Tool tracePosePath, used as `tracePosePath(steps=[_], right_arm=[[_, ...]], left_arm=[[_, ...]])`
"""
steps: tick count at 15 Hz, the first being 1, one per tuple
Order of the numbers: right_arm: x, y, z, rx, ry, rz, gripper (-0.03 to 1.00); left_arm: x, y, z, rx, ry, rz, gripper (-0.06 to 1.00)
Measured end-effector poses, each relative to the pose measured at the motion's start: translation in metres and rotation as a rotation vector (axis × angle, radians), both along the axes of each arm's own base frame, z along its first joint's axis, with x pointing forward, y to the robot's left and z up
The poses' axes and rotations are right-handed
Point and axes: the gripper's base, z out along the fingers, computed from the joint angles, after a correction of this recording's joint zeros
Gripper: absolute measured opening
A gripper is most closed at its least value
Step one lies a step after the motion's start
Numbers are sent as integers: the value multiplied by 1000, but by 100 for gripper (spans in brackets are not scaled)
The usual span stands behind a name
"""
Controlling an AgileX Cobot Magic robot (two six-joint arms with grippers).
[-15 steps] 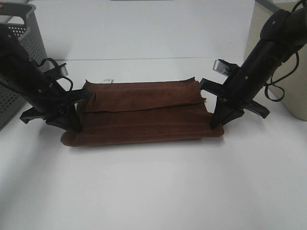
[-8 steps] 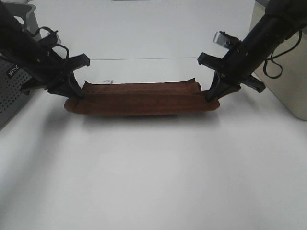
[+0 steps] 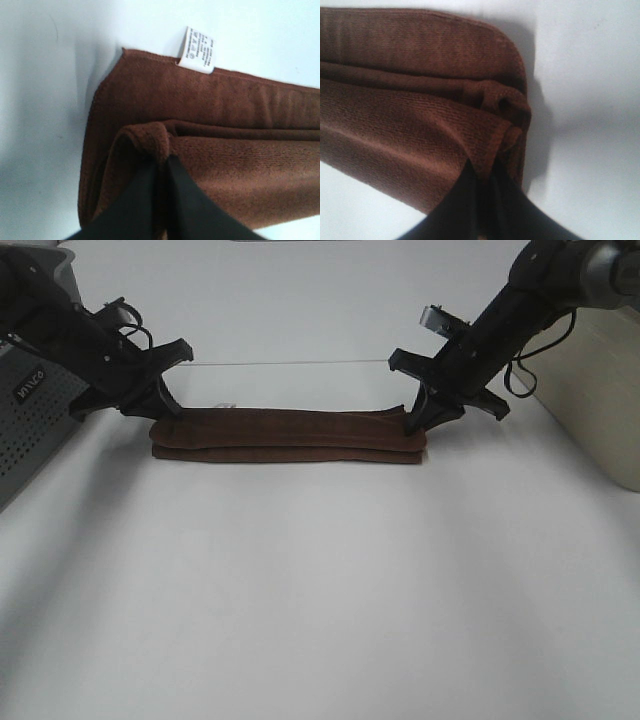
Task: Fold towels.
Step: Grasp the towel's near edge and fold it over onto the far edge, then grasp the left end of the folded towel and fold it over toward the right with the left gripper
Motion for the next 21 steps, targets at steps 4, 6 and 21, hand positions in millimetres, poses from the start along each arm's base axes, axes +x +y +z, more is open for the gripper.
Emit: tracePosePath(steps=[4,6,21], right_arm=[[3,0,-6,-5,-1,-1,61],[3,-1,5,-11,-25,5,83],[-1,-2,23,-21,-20,35,88]], left_arm=[[6,0,-10,6,-6,-5,65],[7,0,-9,15,-12,-15,77],[3,-8,-4,97,-25,-93,7]])
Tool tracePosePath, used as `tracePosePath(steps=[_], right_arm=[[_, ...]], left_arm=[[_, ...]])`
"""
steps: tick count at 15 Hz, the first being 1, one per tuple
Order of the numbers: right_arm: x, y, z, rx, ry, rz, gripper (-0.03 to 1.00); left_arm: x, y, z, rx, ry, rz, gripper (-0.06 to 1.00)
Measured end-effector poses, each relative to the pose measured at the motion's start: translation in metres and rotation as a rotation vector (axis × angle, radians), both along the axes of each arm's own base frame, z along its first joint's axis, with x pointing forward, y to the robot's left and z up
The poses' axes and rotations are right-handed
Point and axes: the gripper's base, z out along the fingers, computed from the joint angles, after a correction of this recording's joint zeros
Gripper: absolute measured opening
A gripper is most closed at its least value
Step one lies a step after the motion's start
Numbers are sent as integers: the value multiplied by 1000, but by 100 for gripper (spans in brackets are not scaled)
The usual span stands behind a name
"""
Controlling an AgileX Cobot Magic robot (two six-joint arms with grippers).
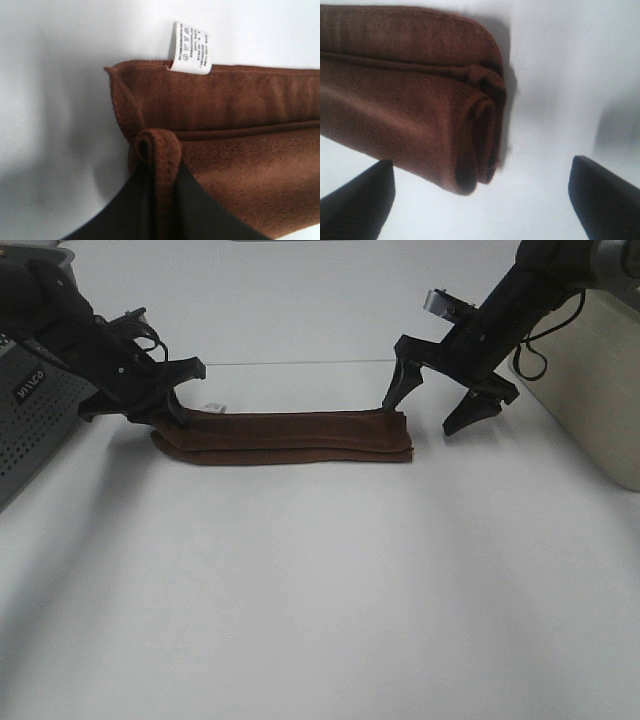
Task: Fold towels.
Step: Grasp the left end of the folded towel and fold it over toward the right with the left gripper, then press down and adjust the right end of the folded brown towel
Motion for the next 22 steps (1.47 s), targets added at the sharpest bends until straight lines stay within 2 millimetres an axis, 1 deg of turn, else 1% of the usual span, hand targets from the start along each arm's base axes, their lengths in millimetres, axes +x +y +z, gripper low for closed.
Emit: tracePosePath(steps=[1,3,4,5,6,8,10,12,14,15,16,17,18,19,20,22], right_arm=[[-2,0,1,1,15,8,88],[-4,0,12,2,16,20,88],[-6,0,22,4,4,24,88],[-7,0,32,7,-15,26,88],[-9,-1,44,10,-32,29,88],[-15,-1,70,15,-69,38,88],[-21,-2,94,17,-104,48,88],[-27,-3,116,19,-145,51,88],[-32,-5,132,6,-180,56,88],[-34,-6,135,-3,-189,57,88],[-34,-7,137,-12,-195,59,88],[-35,-7,137,-14,-194,59,88],[-35,-7,137,-17,-193,60,88],[-35,-7,137,-17,-192,61,88],[-35,-7,137,-17,-190,62,88],[-35,-7,137,-17,-189,63,88]], left_arm=[[-1,8,11,18,3,2,7],[-5,21,40,49,-5,20,7],[-8,22,58,56,-29,19,7],[-10,18,74,53,-55,14,7],[-10,8,87,42,-77,0,7],[-12,-19,104,15,-92,-27,7],[-18,-58,115,-11,-114,-76,7],[-24,-97,114,-44,-128,-102,7],[-29,-133,99,-95,-133,-92,7],[-30,-148,89,-132,-135,-69,9],[-30,-161,81,-171,-139,-50,14],[-32,-172,73,-210,-132,-33,22],[-33,-177,71,-229,-132,-27,28],[-35,-188,68,-265,-139,-13,50],[-35,-191,69,-276,-155,-5,64],[-32,-188,78,-285,-203,10,76]])
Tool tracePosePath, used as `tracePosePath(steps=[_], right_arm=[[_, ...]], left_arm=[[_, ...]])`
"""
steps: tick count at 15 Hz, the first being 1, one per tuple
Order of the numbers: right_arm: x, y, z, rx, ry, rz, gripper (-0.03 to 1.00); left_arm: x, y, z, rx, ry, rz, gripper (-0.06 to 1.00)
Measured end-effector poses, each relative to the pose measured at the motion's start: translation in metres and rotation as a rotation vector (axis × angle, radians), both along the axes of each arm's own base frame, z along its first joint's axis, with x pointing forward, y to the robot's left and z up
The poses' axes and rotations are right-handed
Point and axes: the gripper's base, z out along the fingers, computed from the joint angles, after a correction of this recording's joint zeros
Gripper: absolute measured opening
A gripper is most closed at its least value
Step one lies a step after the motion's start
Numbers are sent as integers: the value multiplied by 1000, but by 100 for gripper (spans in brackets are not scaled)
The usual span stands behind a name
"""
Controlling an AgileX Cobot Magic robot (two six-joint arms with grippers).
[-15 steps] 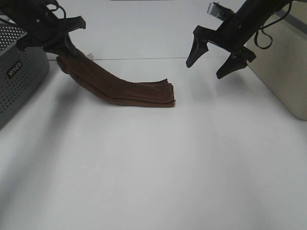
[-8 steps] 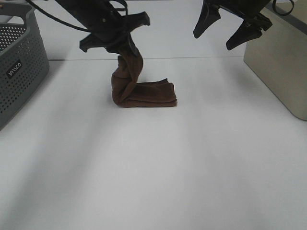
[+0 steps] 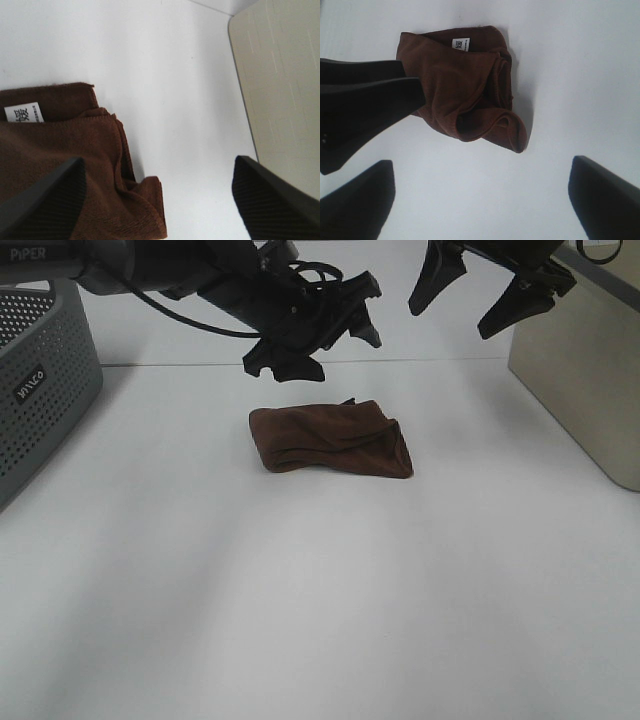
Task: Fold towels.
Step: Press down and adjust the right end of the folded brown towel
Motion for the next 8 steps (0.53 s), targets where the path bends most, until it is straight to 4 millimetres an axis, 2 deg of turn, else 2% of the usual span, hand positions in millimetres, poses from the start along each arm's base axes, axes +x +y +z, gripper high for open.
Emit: tracePosePath(steps=[2,5,6,8], right_arm=[[0,1,0,7,1,1,88],[2,14,-3,165,13,48,88],[8,28,-17,323,45,86,88],[12,52,-43,429,82,156,88]], left_arm=[[3,9,14,24,-53,5,79],[18,53,45,111,-165,49,79],[26,84,55,157,-172,83,79],[30,105,52,184,-119,97,79]])
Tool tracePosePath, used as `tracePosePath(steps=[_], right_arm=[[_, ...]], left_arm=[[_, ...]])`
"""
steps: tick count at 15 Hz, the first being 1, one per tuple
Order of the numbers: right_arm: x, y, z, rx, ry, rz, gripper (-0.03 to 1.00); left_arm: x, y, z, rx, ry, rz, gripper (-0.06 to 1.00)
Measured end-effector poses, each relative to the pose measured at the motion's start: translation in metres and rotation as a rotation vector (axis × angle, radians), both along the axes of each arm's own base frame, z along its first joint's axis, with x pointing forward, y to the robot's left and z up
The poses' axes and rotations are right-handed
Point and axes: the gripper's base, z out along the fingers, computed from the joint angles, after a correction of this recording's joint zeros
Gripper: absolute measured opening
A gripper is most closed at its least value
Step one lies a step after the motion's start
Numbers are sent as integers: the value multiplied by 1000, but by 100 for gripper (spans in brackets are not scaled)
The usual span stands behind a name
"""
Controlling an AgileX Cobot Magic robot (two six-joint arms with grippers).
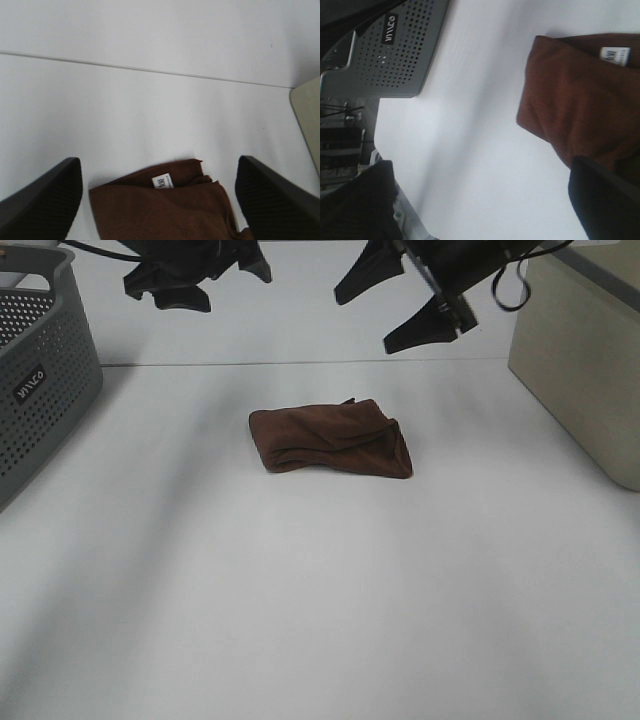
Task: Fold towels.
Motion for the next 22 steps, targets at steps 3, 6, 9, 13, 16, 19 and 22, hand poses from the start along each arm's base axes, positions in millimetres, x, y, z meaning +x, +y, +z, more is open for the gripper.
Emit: tracePosePath(steps=[3,6,9,13,16,19,22], right_arm=[[-6,44,-44,48,56,116,88],[2,39,-90,30,140,77,88],[13,14,-117,6,210,-7,88],[16,1,-109,-6,207,-32,88],[12,-4,-72,-77,122,-4,88],[5,-17,-34,-231,52,-27,88],[-5,-28,10,-336,-24,-83,88]], left_arm=[[1,14,-4,27,50,1,79],[-1,15,-6,52,69,-28,79],[-3,15,-7,62,87,-42,79],[-6,15,-9,79,122,-68,79],[-14,15,-13,109,203,-117,79],[-27,18,-3,181,251,-210,79],[-48,33,39,313,230,-241,79]])
